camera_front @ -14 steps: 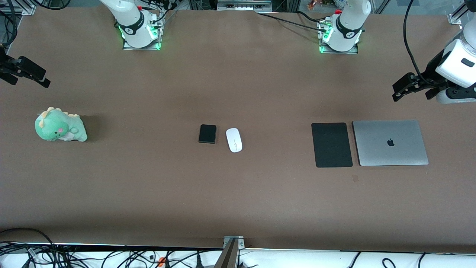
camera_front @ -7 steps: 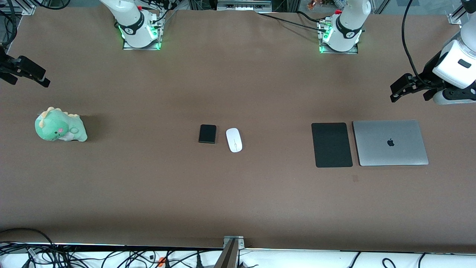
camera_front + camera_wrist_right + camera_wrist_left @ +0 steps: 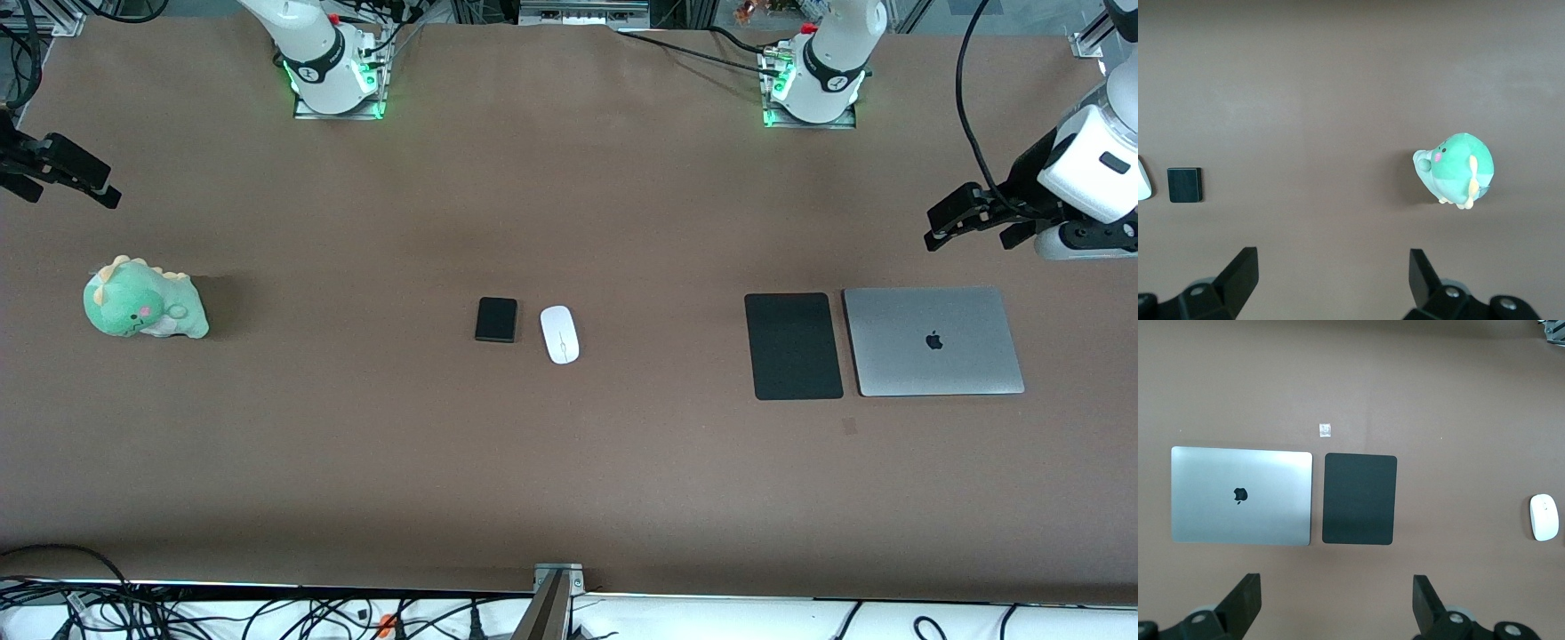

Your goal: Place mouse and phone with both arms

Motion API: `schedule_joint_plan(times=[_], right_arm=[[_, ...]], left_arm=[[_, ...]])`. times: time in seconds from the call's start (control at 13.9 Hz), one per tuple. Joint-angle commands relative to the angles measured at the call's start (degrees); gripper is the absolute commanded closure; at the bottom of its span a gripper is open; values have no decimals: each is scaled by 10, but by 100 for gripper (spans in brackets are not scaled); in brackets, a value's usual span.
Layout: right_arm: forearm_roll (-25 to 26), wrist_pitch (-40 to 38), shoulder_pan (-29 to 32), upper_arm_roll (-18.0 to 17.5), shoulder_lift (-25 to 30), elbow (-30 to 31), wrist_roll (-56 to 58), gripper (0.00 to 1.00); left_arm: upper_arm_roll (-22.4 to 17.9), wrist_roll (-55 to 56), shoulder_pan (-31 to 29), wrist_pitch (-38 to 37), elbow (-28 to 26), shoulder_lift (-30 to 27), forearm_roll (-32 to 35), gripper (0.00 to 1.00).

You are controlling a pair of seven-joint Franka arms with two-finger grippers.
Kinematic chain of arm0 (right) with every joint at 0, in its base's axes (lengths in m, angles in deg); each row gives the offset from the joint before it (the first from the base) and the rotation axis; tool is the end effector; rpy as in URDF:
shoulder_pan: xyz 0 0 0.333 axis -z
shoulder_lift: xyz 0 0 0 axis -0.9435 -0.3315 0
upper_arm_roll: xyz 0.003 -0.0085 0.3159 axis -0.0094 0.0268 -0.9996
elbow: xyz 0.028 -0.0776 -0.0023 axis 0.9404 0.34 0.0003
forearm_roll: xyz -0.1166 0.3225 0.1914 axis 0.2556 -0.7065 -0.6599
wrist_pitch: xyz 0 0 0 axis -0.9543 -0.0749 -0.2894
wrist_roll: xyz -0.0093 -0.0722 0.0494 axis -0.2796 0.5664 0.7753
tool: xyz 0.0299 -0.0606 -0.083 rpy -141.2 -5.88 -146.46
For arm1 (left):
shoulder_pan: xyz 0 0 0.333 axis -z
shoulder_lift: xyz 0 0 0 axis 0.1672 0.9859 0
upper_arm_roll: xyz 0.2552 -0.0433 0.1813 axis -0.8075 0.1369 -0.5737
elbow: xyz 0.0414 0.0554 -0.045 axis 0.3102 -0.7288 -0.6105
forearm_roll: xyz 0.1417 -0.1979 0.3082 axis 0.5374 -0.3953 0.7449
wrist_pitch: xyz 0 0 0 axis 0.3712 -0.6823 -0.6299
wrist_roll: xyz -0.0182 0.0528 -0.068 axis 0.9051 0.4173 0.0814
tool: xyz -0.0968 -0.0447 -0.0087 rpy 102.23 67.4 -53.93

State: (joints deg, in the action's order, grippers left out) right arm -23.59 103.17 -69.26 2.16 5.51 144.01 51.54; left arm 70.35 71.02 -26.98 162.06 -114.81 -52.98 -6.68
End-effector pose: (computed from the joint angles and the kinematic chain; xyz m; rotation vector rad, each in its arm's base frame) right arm 0.5372 -0.0272 0.6353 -3.1195 0.1332 -0.0784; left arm 0.5694 -0.0480 0.6044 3.0847 0.1359 0.0324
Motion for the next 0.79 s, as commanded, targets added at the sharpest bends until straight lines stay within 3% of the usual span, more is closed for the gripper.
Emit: schedule_joint_plan(times=[0.0,0.36,0.72], right_arm=[[4,-8,9,-16,10,12,-9,0],[4,-20,2,-39,-34,12,-9,0],[1,-10,-16,-40,-78,12,-11,0]], left_arm=[[8,-12,7,-9,16,53,-2,0],[10,2,64,-7,14,102,-8,0],[10,199,175,89,15,185,-11,0]])
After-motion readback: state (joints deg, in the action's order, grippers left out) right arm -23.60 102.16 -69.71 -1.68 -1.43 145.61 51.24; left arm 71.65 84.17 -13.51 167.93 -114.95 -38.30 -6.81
